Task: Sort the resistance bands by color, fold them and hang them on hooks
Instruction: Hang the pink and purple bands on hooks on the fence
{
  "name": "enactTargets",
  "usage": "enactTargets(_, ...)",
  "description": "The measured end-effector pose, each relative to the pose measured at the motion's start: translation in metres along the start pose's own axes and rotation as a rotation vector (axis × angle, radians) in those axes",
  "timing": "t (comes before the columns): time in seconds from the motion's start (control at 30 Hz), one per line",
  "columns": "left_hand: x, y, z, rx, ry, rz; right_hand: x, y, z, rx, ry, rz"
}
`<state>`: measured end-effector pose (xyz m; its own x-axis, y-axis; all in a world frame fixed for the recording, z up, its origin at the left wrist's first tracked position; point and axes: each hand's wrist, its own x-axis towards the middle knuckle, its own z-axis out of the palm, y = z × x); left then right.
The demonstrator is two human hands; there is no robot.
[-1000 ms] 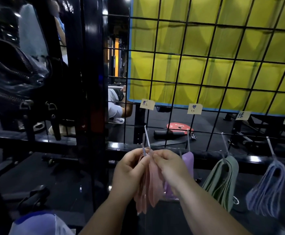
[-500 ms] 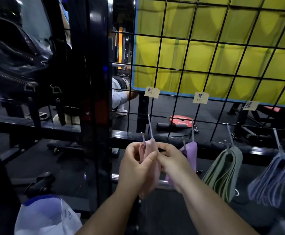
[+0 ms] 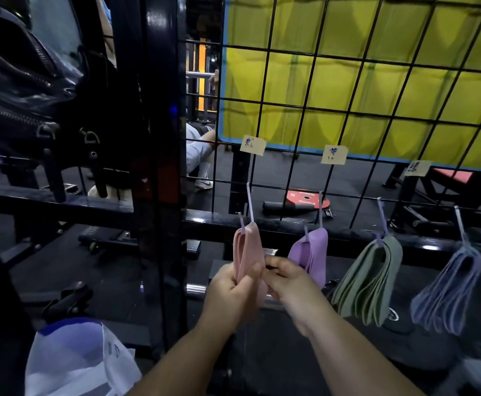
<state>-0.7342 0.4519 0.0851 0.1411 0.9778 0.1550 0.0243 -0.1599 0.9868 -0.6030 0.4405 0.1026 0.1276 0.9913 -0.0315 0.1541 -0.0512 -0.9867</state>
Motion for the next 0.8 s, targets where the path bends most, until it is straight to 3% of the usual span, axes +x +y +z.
enactTargets(0.33,-0.009,-0.021,0.004,-0.155,0.000,-0.007,-0.009,0.012,0.003,-0.029,0.051,0.001)
enactTargets(0.8,-0.011,-0.032,0.000,-0.159,-0.029,-0.029,-0.009,0.008,0.005,-0.084,0.037,-0.074)
